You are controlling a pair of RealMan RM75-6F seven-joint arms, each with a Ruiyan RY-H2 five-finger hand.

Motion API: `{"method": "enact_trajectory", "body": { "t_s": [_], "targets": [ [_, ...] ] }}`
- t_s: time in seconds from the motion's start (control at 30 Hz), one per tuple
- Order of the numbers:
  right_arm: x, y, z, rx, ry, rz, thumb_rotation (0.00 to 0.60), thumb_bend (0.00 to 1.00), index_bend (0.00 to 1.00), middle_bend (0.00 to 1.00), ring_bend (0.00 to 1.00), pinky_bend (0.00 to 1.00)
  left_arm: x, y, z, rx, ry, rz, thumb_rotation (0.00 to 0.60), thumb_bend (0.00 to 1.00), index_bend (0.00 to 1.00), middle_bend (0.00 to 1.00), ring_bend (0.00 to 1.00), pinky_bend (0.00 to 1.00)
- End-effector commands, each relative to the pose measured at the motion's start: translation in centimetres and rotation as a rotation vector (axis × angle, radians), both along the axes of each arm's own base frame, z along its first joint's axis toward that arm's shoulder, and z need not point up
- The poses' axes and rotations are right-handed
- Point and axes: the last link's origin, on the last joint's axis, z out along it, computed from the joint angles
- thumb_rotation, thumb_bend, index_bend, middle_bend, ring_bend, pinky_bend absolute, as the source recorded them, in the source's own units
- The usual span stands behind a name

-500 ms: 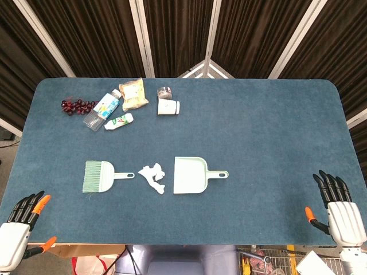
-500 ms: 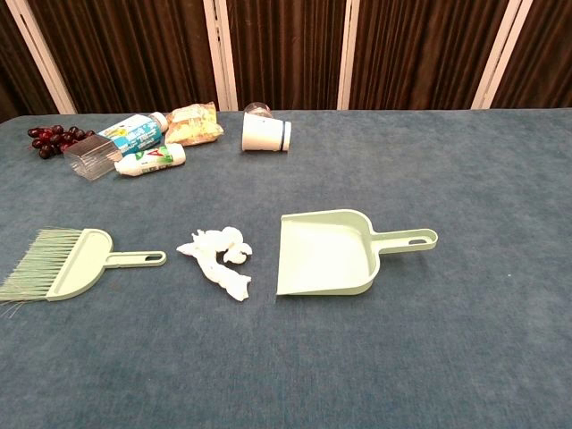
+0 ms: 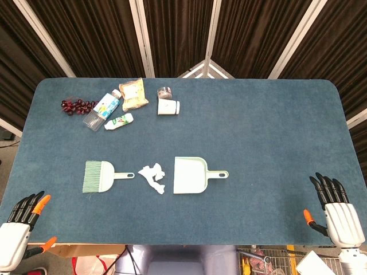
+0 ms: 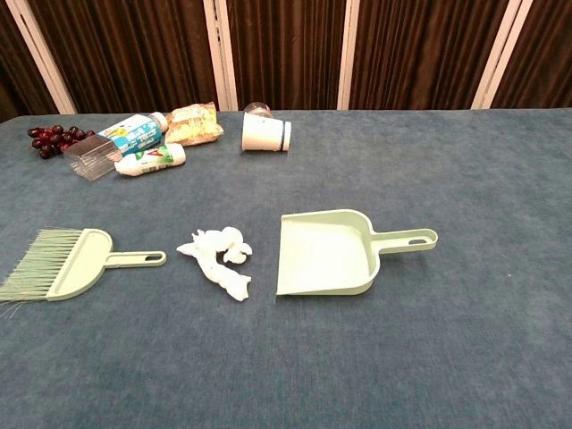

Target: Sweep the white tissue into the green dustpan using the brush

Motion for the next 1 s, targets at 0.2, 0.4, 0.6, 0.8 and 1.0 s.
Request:
{"method": "enact_trajectory", "body": {
  "t_s": [0.2,0.4,0.6,0.8,1.0],
  "targets": [
    [0.0,0.1,0.0,0.01,0.003,0.0,0.6,0.38,0.0,0.0,0.0,0.0,0.1,0.0,-0.1,-0.003,0.0,-0.001,0.6,0.0,0.0,0.0,0.0,0.06],
    [0.2,0.3,-0.1,0.017,0.005,0.007,0.6,0.38,0.0,0.0,0.0,0.0,0.1,-0.1,0.0,-0.004,0.004,-0.002,0.6,0.0,0.0,0.0,0.0,0.06],
    [1.1,-0.4,-0.2,0.014,0.016,0.047,0.6,0.38,0.0,0.25,0.23,0.3,0.1,-0.1,0.0,-0.003,0.002,-0.002,0.6,0.0,0.0,0.0,0.0,0.06],
    [2.8,-3.3,-1.7,0.037,0.03,0.078,0.6,0.38,0.08,0.68,0.66,0.73,0.2,-0.1,-0.2,-0.007,0.01,-0.006,0.6,0.0,0.0,0.0,0.0,0.06],
    [5.0,-6.4,-4.6,0.097,0.061,0.091,0.6,0.38,0.25,0.86,0.83,0.85,0.3,0.0,-0.4,-0.009,0.019,-0.008,0.6,0.0,0.0,0.0,0.0,0.06]
  ]
}}
